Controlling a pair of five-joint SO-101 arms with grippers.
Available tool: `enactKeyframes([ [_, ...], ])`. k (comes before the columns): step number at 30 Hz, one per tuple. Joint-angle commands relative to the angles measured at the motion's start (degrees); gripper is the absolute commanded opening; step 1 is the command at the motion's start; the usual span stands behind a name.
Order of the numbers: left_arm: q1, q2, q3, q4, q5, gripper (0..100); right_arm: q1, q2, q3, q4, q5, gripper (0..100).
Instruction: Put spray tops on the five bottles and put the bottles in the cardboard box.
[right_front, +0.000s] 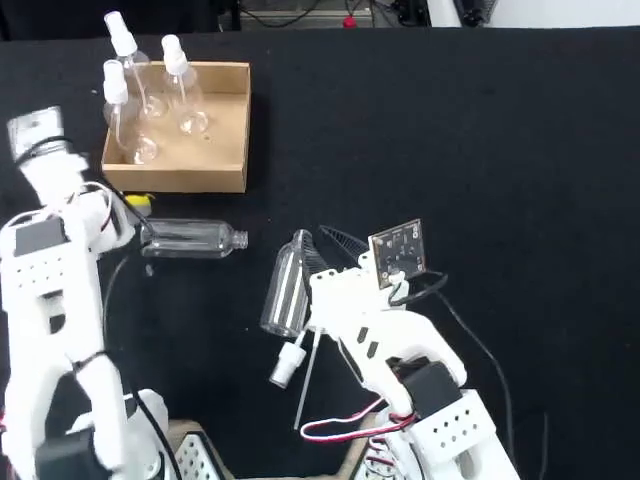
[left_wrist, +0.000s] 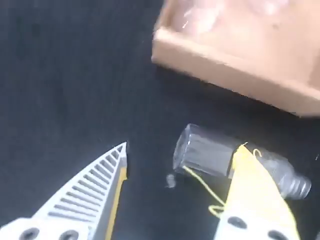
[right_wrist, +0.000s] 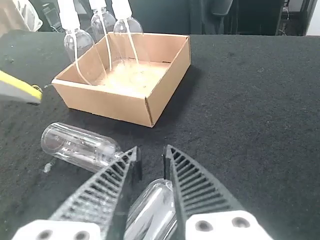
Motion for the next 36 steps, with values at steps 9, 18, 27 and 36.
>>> enactKeyframes([
  [9,13.2,6.2,-18.2,23.6,-49.3,32,1.1,-1.0,-0.2,-1.2,-0.2,8.2],
  [18,13.3,24.1,-29.3,26.5,-57.9,32,1.1,-1.0,0.0,-1.2,-0.2,8.2],
  [27,14.6,27.0,-27.9,20.6,-57.8,33,1.3,-1.0,0.2,-1.2,-0.2,8.2],
  [36,18.9,27.4,-19.6,7.6,-58.1,33,1.3,-1.0,0.3,-1.2,-0.2,8.2],
])
